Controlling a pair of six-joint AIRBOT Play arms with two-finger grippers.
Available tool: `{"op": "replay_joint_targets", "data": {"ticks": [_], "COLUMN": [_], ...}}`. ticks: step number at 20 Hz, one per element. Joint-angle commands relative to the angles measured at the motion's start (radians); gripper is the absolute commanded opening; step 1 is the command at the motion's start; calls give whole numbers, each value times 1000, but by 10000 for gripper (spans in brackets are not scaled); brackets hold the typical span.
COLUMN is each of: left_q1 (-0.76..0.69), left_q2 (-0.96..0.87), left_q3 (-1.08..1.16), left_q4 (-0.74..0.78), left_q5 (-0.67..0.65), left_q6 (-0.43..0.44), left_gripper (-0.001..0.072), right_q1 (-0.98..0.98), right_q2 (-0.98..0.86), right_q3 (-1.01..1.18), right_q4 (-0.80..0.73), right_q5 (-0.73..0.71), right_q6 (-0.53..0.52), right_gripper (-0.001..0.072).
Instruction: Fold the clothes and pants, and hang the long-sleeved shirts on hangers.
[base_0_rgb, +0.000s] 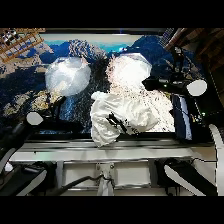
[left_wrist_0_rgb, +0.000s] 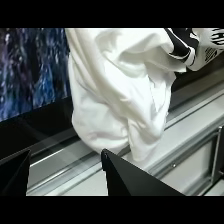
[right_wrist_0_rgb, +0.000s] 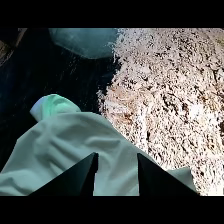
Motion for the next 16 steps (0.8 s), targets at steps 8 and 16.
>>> {"op": "replay_joint_targets", "data": {"ticks": [8,16], "left_q1": [-39,-230], "left_q2": [-265,-418], "left_q3": [-21,-8], "left_q4": [-336,-450], "left_q5": [59,126], "left_q6": [304,330], "left_gripper": [478,147], "right_q1": [1,1], "right_q2": [6,6], "right_q3": [1,2], "right_q4": [74,75], "right_q5": [1,-1], "right_q6": [0,0], "right_gripper": [304,304]}}
